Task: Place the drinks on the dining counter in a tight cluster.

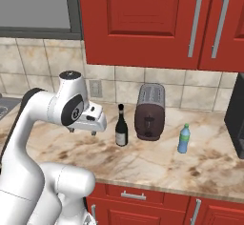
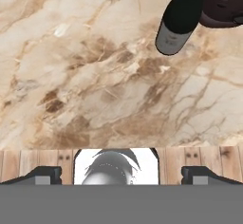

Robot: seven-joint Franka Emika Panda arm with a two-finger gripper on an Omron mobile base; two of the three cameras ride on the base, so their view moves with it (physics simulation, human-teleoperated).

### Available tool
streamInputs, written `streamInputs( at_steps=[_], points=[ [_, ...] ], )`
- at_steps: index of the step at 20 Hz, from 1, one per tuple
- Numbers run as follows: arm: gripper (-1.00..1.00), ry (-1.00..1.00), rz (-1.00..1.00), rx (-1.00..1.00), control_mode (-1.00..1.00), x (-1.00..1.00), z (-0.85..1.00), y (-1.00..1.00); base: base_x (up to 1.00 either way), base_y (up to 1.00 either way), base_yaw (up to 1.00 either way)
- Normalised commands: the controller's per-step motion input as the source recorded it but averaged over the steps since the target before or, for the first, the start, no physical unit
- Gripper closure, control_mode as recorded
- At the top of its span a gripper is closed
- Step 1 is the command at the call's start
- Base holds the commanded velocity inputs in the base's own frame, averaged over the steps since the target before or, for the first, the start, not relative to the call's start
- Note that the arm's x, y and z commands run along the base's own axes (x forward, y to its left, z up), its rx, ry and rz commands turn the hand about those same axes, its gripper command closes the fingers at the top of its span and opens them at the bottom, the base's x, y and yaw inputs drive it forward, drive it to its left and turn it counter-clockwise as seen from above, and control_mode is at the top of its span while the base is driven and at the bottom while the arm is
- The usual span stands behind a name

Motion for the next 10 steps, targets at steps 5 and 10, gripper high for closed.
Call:
streamInputs(
  at_steps=[5, 10],
  points=[
    [-1.00, 0.01, 0.00, 0.00, -1.00, 0.05, 0.00, 0.00, 0.00, 0.00, 0.00],
    [-1.00, 0.01, 0.11, 0.00, -1.00, 0.50, 0.01, -0.03, 0.00, 0.00, 0.00]
  ],
)
